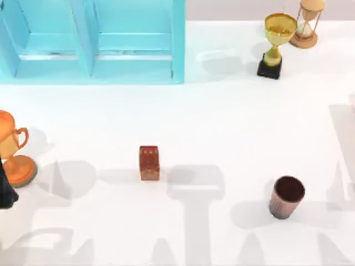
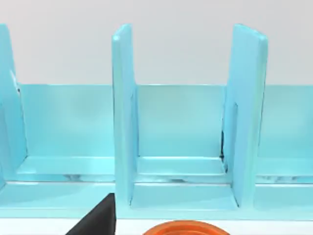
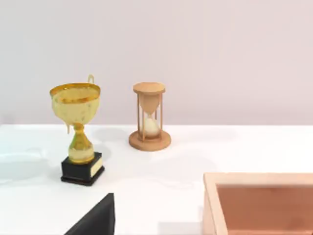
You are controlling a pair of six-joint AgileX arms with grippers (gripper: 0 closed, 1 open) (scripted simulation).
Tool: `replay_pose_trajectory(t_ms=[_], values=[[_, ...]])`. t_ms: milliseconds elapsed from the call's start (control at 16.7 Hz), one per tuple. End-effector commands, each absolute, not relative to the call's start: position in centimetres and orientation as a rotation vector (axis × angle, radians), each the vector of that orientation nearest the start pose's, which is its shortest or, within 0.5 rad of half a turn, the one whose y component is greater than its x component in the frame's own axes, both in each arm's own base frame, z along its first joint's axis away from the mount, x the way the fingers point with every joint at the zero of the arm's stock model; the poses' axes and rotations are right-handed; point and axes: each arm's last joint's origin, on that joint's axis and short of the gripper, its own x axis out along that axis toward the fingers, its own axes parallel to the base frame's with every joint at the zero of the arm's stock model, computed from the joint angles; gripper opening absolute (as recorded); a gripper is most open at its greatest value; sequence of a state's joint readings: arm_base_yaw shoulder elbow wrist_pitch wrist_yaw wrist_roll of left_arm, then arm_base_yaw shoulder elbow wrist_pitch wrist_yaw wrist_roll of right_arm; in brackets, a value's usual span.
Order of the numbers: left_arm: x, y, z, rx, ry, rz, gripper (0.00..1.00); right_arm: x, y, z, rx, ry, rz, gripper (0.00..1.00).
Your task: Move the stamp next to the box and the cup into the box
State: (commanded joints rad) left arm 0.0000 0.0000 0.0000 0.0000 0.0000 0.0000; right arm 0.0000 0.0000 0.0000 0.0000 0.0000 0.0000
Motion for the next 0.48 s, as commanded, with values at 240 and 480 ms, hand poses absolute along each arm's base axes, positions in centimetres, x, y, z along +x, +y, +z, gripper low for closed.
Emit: replay_pose_trajectory(t_ms=[240, 480], values=[[10.6, -0.1, 16.0, 0.0, 0.0, 0.0, 1.0, 10.6, 0.0, 16.3, 0.003, 0.018, 0.009, 1.0], [10.6, -0.1, 16.0, 0.0, 0.0, 0.0, 1.0, 10.8, 0.7, 18.7, 0.024, 0.127, 0.066, 1.0]])
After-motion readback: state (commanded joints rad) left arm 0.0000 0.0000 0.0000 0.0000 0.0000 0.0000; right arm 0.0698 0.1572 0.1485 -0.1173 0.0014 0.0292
